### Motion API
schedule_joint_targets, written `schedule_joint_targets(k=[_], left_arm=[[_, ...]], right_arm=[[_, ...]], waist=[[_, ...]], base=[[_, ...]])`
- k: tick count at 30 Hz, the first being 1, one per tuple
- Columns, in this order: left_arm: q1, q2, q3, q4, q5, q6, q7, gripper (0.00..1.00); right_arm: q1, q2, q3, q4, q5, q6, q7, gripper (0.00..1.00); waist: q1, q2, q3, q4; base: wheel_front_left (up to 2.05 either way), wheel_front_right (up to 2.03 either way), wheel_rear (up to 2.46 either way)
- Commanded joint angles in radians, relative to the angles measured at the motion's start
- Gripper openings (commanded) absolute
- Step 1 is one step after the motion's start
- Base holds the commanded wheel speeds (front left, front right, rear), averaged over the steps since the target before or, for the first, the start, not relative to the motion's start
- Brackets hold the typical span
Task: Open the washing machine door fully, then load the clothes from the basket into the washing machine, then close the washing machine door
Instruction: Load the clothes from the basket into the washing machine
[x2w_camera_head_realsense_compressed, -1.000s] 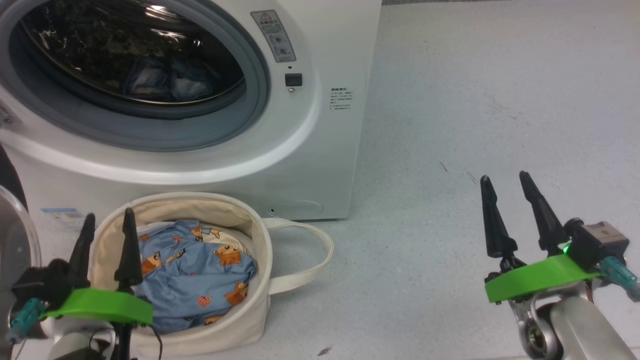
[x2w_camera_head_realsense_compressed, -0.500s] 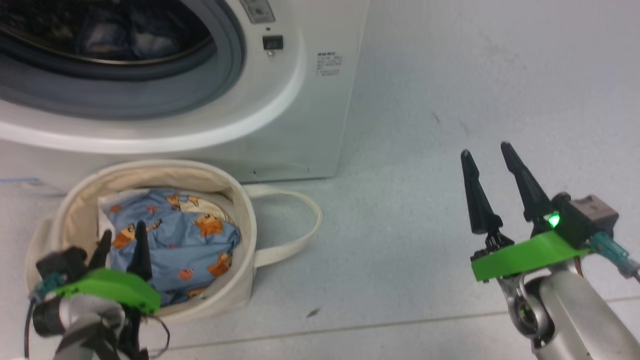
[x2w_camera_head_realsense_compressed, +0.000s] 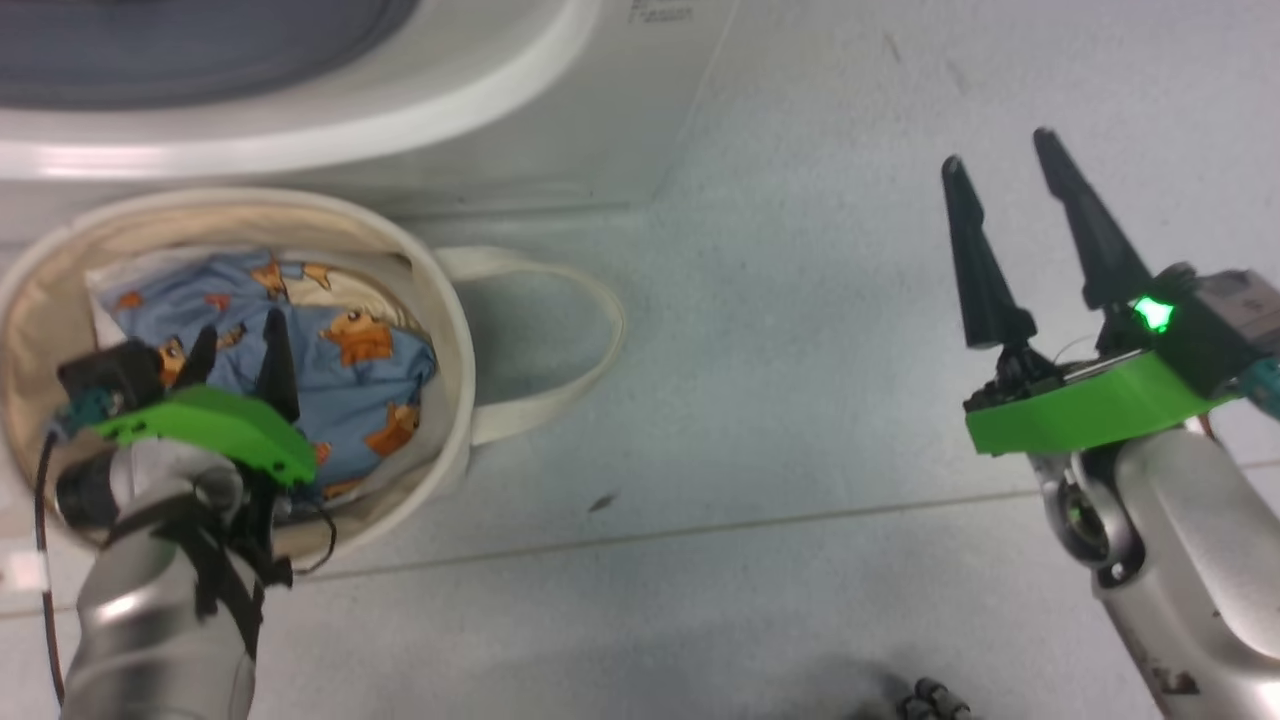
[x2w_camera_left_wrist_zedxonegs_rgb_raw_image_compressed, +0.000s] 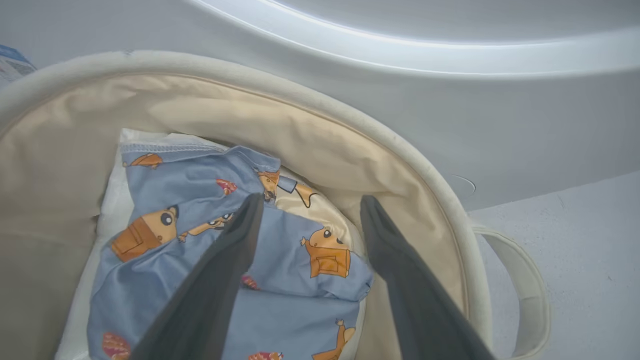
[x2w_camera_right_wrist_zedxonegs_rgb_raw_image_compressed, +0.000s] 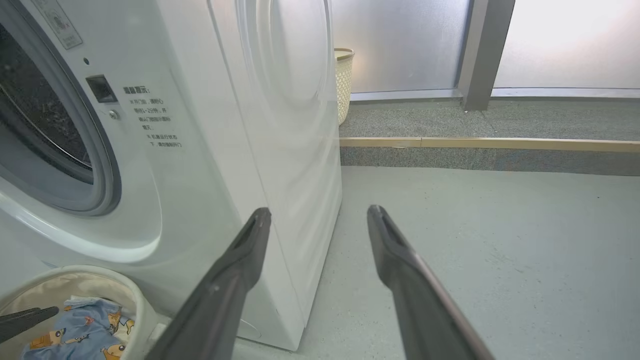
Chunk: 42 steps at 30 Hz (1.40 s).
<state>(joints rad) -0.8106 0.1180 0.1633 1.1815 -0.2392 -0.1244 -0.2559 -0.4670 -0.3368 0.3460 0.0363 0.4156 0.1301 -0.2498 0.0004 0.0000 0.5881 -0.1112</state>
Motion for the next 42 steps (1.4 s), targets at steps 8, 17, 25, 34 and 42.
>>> schedule_joint_targets(k=[8, 17, 25, 34, 42], left_arm=[[-0.079, 0.062, -0.024, 0.089, 0.036, 0.014, 0.027, 1.00], [-0.112, 0.087, -0.097, 0.108, 0.087, 0.040, 0.260, 1.00], [-0.114, 0.105, -0.122, 0.109, 0.099, 0.078, 0.422, 1.00], [-0.146, 0.130, -0.119, 0.109, 0.092, 0.174, 0.378, 1.00], [-0.154, 0.119, -0.125, 0.109, 0.079, 0.193, 0.408, 1.00]], right_arm=[[-0.012, -0.034, -0.034, -0.086, -0.009, 0.001, -0.012, 1.00], [-0.004, -0.050, -0.077, -0.148, -0.030, 0.001, -0.012, 1.00], [0.005, -0.049, -0.080, -0.168, -0.034, 0.001, -0.012, 1.00], [0.034, -0.053, -0.107, -0.197, -0.038, 0.001, -0.012, 1.00], [0.058, -0.055, -0.118, -0.212, -0.045, 0.001, -0.012, 1.00]], waist=[[-0.0004, 0.0000, 0.155, -0.017], [-0.0004, 0.0000, 0.241, -0.026], [-0.0004, 0.0000, 0.267, -0.036], [-0.0004, 0.0000, 0.295, -0.050], [-0.0004, 0.0000, 0.306, -0.045]], base=[[0.00, 0.00, 0.00], [0.00, 0.00, 0.00], [0.00, 0.00, 0.00], [0.00, 0.00, 0.00], [0.02, 0.02, 0.02]])
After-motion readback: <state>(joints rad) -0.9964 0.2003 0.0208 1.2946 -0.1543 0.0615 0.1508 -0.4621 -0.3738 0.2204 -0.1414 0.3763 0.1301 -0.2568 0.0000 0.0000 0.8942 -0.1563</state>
